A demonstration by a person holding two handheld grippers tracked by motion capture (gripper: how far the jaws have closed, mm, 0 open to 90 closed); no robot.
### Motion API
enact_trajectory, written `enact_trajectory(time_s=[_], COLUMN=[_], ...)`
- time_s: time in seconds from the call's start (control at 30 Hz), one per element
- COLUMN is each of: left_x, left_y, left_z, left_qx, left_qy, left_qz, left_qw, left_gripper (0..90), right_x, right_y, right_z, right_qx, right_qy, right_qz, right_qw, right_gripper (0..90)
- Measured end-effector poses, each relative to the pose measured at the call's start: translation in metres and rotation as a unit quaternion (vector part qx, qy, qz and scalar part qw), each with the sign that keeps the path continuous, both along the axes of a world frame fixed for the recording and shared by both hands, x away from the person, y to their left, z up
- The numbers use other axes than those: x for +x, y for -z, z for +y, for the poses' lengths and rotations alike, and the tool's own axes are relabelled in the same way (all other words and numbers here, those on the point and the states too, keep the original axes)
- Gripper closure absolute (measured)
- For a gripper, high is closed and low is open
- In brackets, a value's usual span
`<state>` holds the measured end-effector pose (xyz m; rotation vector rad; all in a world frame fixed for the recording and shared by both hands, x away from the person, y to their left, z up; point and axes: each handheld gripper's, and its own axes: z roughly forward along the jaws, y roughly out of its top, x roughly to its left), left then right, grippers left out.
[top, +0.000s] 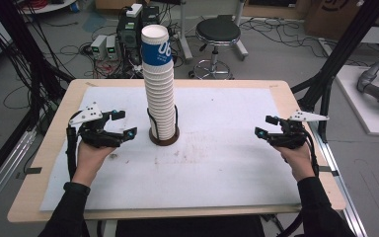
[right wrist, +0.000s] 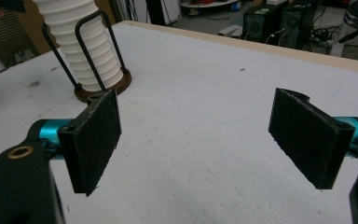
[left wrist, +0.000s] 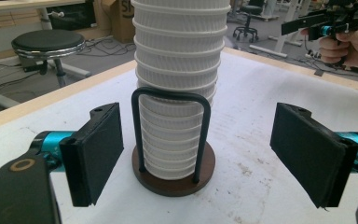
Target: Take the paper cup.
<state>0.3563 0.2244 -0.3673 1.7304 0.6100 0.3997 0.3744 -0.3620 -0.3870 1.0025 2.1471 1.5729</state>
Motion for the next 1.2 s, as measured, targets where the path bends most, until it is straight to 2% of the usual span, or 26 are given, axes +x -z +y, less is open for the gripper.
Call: enact_trajectory(time_s=[0.23,0.47,0.63,0.73,0.93,1.17,1.2], left_x=[0.000,0.000,0.001,0.003,0.009,0.018,0.020], left_y=[-0.004,-0.009,-0.023,-0.031,-0.050,-0.069,-0.073], left_z=[-0.002,-0.001,0.001,0.001,-0.007,-0.015,-0.016], left_qx=[0.006,-0.010,-0.012,-0.016,-0.022,-0.025,-0.026], left_qy=[0.006,0.006,-0.002,0.001,0.003,0.007,0.006], left_qz=[0.009,0.005,-0.001,-0.002,-0.028,-0.035,-0.042], left_qw=[0.9999,0.9999,0.9999,0.9999,0.9994,0.9990,0.9988], left_gripper=[16.9,16.9,16.9,16.6,16.4,14.2,14.1], right_x=[0.001,0.001,0.001,0.001,0.000,0.000,0.000], right_y=[0.000,0.001,0.000,0.000,0.000,0.000,0.000], right_z=[-0.001,-0.001,-0.001,-0.001,0.000,0.000,0.000], right_qx=[0.003,0.004,0.004,0.006,0.004,0.004,0.004], right_qy=[0.001,0.000,0.000,0.000,-0.001,-0.001,-0.002], right_qz=[-0.001,0.004,0.000,0.001,-0.001,0.001,-0.001], right_qw=[1.0000,1.0000,1.0000,1.0000,1.0000,1.0000,1.0000], right_gripper=[17.1,17.1,17.1,17.1,17.1,17.1,17.1])
